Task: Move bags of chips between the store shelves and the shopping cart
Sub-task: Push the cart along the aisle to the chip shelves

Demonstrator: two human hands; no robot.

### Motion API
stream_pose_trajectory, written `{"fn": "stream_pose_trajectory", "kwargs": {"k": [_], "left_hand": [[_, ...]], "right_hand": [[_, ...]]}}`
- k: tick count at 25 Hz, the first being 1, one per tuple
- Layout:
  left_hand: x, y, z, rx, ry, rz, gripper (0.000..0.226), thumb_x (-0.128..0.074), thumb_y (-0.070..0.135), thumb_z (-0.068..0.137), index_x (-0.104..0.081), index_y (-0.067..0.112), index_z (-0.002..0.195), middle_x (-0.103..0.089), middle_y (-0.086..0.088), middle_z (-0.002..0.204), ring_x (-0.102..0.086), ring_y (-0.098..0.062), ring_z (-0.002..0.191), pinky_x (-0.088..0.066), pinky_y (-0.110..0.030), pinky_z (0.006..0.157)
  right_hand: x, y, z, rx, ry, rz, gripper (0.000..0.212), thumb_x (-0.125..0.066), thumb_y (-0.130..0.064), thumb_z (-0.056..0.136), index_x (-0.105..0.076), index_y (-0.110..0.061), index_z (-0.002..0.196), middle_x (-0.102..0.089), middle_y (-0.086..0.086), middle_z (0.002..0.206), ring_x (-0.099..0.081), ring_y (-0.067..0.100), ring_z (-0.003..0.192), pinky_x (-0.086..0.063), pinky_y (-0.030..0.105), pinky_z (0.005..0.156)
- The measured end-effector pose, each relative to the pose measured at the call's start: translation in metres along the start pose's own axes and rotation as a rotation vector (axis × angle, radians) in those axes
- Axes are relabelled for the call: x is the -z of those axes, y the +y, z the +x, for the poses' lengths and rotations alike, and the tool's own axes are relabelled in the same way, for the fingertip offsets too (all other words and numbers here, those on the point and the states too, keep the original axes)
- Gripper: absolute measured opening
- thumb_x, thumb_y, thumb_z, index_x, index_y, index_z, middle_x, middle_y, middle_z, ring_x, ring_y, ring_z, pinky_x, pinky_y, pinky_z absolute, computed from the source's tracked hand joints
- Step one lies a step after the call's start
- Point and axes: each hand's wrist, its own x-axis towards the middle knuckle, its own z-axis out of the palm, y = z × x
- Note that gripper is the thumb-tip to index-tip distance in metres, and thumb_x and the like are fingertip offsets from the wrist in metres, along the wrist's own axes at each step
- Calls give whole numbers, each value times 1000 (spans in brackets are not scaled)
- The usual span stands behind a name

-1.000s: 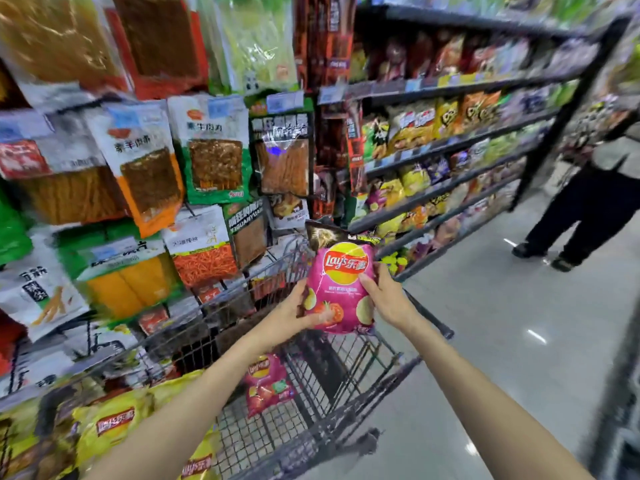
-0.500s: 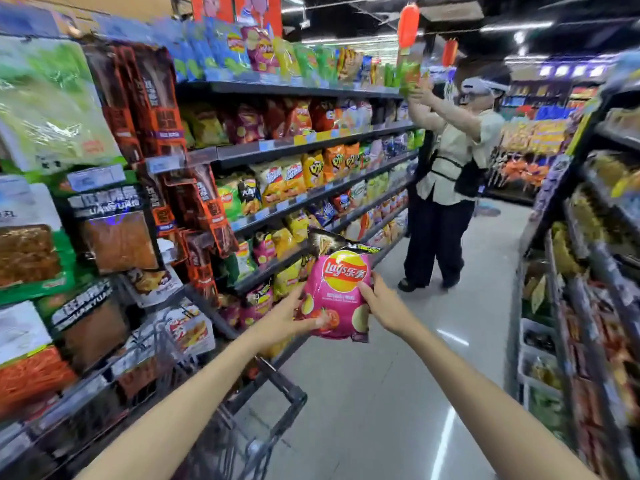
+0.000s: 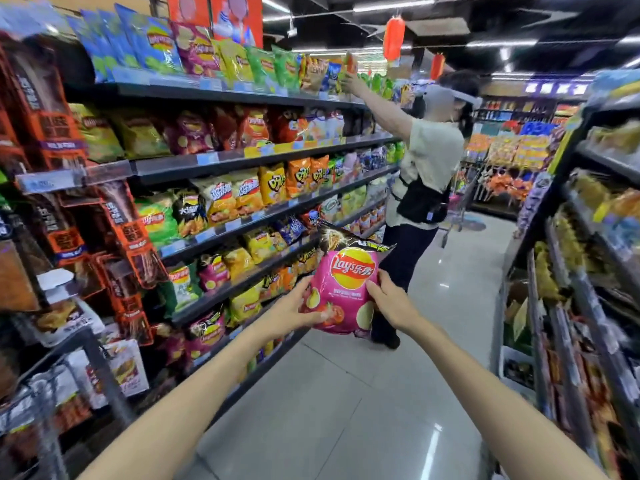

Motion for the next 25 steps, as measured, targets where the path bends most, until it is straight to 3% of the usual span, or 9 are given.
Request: {"fn": "stream_pose_trajectory", "kwargs": {"k": [3,5,7,11,15,17,19,22,25], "left_hand": [[23,-13,42,-7,71,23,74,-80,34,81,-34,35,140,-58,13,131,-61,-1,114,-52,-31,99],[46,-17,73,-21,119,30,72,-79,34,82,-34,39,138,-56,18,131,-60,1,114,-51,-25,97],[76,-20,105,-24,163,39,71,-75,28,86,-29,40,139,-53,22,129,-60,7,110,-50,-15,90],[147,-28,168,-1,273,96,73,-74,35,85,-27,41,140,-55,22,126,-61,7,107,-51,-24,98],[210,-37,220,-2,470,184,78,-73,44,83,-26,36,145,-53,21,117,-60,4,100,-51,-20,86],[234,-49,232,-4,557,212,80,-73,50,81,-27,36,145,-55,14,117,-57,0,105,-50,-25,89],[261,-65,246,-1,644,226,78,-72,54,80,-29,39,144,-59,9,123,-57,-5,112,-49,-28,94],[298,-71,266,22,769,218,72,-72,48,83,-33,39,143,-58,16,119,-56,5,111,-45,-11,83],[336,-71,293,5,946,230,71,-72,47,84,-38,33,145,-56,12,122,-56,4,109,-45,-11,83]], "right_hand": [[1,2,60,20,-52,55,44,-37,-39,105,-29,-25,147,-56,-3,130,-57,12,108,-47,7,75],[-3,0,113,50,-64,65,50,-41,-46,101,-32,-26,146,-58,1,134,-58,19,117,-52,31,96],[-9,-6,175,91,-108,72,63,-43,-58,93,-29,-30,147,-59,2,134,-58,22,119,-47,44,104],[-22,-50,274,183,-154,53,53,-40,-43,104,-23,-24,150,-57,4,133,-59,17,109,-50,27,87],[-48,-79,374,272,-155,76,54,-41,-44,103,-23,-24,151,-58,5,133,-61,20,112,-50,43,98],[-62,-89,405,287,-172,90,54,-41,-38,104,-22,-20,151,-54,-3,130,-56,17,116,-48,35,98],[-79,-102,438,333,-217,123,51,-42,-33,105,-24,-18,151,-52,-1,134,-54,12,112,-48,22,86],[-106,-125,499,418,-278,182,47,-44,-34,104,-30,-26,147,-58,3,132,-60,14,111,-53,36,92],[-124,-156,550,539,-297,207,46,-47,-31,103,-33,-26,146,-57,-6,126,-58,14,117,-50,34,94]]}}
